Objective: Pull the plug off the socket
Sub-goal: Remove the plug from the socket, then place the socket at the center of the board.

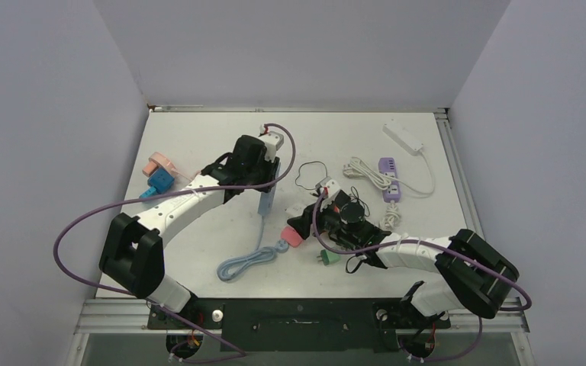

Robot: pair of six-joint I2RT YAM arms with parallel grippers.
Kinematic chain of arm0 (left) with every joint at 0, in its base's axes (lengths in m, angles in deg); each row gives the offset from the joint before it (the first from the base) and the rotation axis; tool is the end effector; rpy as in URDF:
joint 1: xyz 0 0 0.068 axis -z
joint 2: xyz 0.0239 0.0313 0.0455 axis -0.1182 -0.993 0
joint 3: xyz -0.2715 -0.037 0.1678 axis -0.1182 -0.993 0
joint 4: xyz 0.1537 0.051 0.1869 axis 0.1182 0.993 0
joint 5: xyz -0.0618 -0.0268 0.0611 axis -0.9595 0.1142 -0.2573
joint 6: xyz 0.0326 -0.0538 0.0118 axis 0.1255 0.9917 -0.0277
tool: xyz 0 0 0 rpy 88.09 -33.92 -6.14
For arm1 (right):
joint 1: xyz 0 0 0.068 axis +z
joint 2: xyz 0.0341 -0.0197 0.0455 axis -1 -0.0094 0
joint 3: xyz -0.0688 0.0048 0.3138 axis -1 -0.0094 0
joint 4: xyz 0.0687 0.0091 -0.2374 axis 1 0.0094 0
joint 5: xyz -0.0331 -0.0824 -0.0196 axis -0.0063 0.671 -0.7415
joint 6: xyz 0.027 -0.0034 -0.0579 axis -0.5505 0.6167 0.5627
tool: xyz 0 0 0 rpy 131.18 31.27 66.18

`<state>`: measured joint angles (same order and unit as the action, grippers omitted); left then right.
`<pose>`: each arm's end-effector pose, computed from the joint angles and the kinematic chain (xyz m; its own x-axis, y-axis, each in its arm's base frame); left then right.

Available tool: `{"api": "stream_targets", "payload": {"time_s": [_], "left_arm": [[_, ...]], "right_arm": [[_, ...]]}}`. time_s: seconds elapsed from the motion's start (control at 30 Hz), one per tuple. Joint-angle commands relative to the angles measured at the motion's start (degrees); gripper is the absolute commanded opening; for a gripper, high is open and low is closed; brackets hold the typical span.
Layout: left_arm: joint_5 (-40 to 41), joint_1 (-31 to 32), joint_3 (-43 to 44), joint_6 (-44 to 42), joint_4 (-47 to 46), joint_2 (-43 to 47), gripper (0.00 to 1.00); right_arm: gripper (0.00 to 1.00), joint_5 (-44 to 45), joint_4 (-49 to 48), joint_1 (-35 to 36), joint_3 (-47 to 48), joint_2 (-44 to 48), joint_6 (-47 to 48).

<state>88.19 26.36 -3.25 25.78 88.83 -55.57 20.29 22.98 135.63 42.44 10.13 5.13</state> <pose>0.2805 -0.1834 0.3146 -0.6289 0.2701 -0.7291 0.4779 0.8739 -0.0885 0.1737 0.1968 0.2439 -0.4295 0.0281 -0.9026 -0.7516 0.5430 0.3745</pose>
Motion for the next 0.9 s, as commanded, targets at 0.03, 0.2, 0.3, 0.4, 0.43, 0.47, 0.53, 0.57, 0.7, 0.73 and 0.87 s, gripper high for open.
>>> {"api": "stream_targets", "payload": {"time_s": [0.03, 0.2, 0.3, 0.4, 0.43, 0.47, 0.53, 0.57, 0.7, 0.73, 0.87], "left_arm": [[5.11, -0.35, 2.48, -0.99, -0.54, 0.64, 0.0], [5.02, -1.15, 2.66, -1.32, -0.55, 1.48, 0.0], [6.8, -2.64, 3.68, -1.96, -0.32, 2.87, 0.0], [7.6, -5.27, 6.38, -2.01, -0.09, 3.21, 0.0], [7.55, -6.22, 7.91, -1.87, 0.19, 2.8, 0.0], [7.89, -7.26, 9.42, -1.89, 0.18, 2.25, 0.0], [9.75, -8.53, 12.2, -2.01, -0.39, 0.47, 0.0], [10.59, -9.22, 13.65, -1.86, -0.84, -0.68, 0.0], [11.61, -12.11, 18.46, 0.25, -5.16, -5.6, 0.0], [11.57, -12.88, 19.42, 0.94, -6.54, -6.84, 0.0], [10.41, -15.1, 24.97, 2.58, -10.47, -12.86, 0.0]], "right_arm": [[0.05, 1.83, -1.74, -0.2, 2.0, 2.36, 1.83], [0.05, 1.07, -1.59, -0.21, 2.24, 2.76, 1.25], [0.05, 3.02, 1.39, 0.07, 2.42, 4.27, -0.13], [0.05, 6.84, 4.71, 1.57, 1.91, 6.69, -0.16], [0.05, 8.39, 5.84, 2.15, 1.6, 7.51, -0.25], [0.05, 9.6, 6.68, 2.59, 1.21, 8.26, -0.49], [0.05, 11.54, 8.2, 3.58, 0.13, 10.0, -1.1], [0.05, 12.31, 8.76, 4.43, -0.42, 10.91, -1.27], [0.05, 16.65, 10.35, 7.05, -2.89, 13.23, -2.36], [0.05, 17.27, 10.58, 7.61, -3.42, 13.63, -2.62], [0.05, 20.13, 10.95, 9.82, -5.31, 13.64, -3.74]]}}
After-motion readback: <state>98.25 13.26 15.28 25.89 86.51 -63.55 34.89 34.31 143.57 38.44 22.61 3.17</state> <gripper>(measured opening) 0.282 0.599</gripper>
